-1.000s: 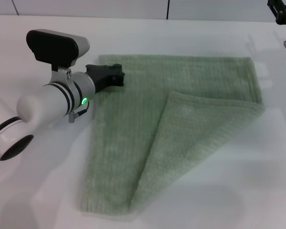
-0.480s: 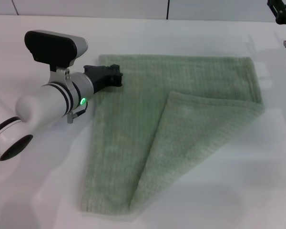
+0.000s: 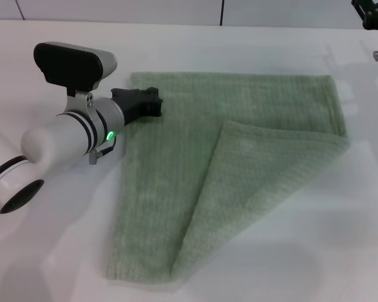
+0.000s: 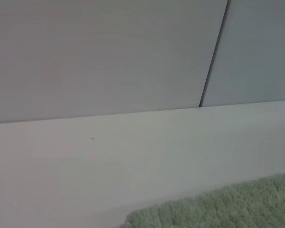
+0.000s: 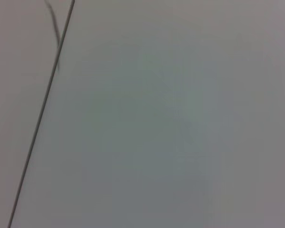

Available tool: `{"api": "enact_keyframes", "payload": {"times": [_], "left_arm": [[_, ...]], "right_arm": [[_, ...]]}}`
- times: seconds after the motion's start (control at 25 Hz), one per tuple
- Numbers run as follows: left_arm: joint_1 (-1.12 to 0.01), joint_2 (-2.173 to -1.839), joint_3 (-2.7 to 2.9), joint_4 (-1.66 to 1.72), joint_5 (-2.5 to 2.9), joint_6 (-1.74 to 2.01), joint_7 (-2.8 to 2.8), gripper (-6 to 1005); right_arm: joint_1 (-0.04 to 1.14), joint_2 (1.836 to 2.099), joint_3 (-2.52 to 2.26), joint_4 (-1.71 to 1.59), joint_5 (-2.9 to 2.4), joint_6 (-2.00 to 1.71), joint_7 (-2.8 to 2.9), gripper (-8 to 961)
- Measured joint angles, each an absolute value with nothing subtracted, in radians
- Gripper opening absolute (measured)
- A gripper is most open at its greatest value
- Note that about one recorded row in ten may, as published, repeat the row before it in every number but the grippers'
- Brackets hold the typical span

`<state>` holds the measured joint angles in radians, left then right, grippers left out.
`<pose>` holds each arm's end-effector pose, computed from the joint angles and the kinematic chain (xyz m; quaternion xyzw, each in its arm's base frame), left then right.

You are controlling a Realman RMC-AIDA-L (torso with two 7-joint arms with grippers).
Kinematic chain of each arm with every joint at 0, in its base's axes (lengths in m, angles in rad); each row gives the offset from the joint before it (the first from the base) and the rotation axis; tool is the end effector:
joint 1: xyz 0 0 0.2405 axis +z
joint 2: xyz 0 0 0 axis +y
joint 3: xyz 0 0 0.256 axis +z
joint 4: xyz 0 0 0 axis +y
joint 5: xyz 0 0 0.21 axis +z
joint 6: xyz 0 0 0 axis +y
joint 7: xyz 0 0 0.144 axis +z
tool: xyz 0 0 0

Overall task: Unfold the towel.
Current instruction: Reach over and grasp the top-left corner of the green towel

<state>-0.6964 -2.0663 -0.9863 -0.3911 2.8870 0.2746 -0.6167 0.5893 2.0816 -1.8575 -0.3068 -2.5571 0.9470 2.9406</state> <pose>-0.2565 0.4040 -0.1019 -0.8211 -0.3694 -0.1366 0.4131 0.2649 0.4087 0.0018 -0.6962 0.1245 0.2428 0.6640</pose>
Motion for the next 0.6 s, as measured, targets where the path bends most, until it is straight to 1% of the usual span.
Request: {"api": "enact_keyframes", "payload": {"times": [0.24,0.6], "left_arm": [[-0.694,-2.066,-0.986,-0.391,2.887,0.275,-0.617,-1],[-0.687,-2.064,-0.990,-0.392,2.887,0.275,-0.616,-1]], "right_arm": [[0.565,2.083,-1.870,-0.387,-2.554,0.896,2.952,757],[0.469,2.075,-1.882,-0.753,-2.556,0.520,2.948,757]]}}
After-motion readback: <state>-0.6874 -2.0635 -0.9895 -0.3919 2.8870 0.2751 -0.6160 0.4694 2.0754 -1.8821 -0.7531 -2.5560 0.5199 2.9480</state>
